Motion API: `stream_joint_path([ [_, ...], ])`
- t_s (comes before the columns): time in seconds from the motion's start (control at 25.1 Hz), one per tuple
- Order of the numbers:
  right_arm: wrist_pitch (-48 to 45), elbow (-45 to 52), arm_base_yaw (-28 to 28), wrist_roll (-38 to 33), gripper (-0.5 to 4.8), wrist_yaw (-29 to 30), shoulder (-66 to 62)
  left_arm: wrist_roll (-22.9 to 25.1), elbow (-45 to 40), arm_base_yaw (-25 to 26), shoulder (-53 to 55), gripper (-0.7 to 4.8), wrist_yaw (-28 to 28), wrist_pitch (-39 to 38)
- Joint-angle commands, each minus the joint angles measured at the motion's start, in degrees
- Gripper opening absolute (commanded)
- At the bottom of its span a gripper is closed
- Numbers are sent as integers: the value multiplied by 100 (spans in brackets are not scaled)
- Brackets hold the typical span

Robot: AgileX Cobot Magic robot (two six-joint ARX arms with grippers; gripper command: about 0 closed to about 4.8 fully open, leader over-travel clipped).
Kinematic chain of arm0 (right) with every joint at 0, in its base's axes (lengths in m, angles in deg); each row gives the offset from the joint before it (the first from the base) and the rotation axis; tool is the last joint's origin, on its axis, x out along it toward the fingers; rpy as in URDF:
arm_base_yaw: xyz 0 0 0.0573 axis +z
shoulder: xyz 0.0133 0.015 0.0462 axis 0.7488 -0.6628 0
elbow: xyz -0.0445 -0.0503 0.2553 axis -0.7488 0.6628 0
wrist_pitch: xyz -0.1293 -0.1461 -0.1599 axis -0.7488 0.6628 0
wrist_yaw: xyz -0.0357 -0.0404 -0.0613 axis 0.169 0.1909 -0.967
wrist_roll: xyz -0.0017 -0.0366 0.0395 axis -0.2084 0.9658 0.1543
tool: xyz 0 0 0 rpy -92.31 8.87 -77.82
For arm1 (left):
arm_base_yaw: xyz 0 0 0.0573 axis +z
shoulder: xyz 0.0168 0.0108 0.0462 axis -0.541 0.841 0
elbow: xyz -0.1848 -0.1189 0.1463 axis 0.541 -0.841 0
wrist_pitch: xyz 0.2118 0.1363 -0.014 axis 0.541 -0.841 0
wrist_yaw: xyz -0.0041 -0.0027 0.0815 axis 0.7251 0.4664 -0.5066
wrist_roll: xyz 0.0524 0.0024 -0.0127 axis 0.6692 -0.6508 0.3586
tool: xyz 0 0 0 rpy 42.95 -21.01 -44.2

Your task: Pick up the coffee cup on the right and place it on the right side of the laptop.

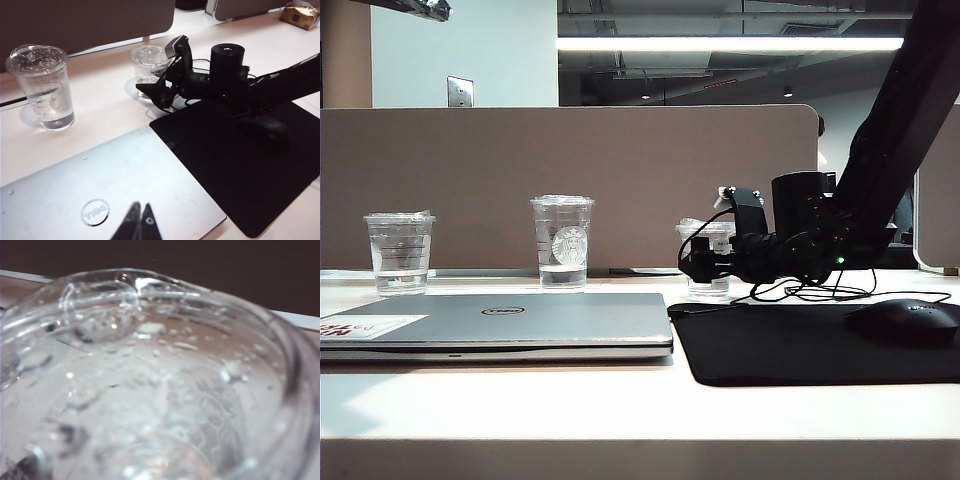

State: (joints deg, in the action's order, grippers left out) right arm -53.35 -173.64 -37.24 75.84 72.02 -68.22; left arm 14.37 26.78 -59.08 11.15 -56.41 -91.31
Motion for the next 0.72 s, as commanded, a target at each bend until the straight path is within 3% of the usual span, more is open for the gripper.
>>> stream_joint_path([
  [0.04, -151, -48, 17, 24, 479, -20, 46, -17, 44, 0, -9, -5, 26, 70],
  [0.52, -402, -48, 26, 24, 458, -22, 46, -17, 42, 0, -9, -5, 7, 68],
  [0.56, -402, -48, 26, 24, 421, -20, 46, -17, 42, 0, -9, -5, 4, 68],
  [0.6, -404, -48, 28, 24, 349, -20, 46, -17, 42, 0, -9, -5, 4, 68],
  [0.72, -402, -48, 26, 24, 253, -20, 46, -17, 42, -2, -9, -5, 4, 68],
])
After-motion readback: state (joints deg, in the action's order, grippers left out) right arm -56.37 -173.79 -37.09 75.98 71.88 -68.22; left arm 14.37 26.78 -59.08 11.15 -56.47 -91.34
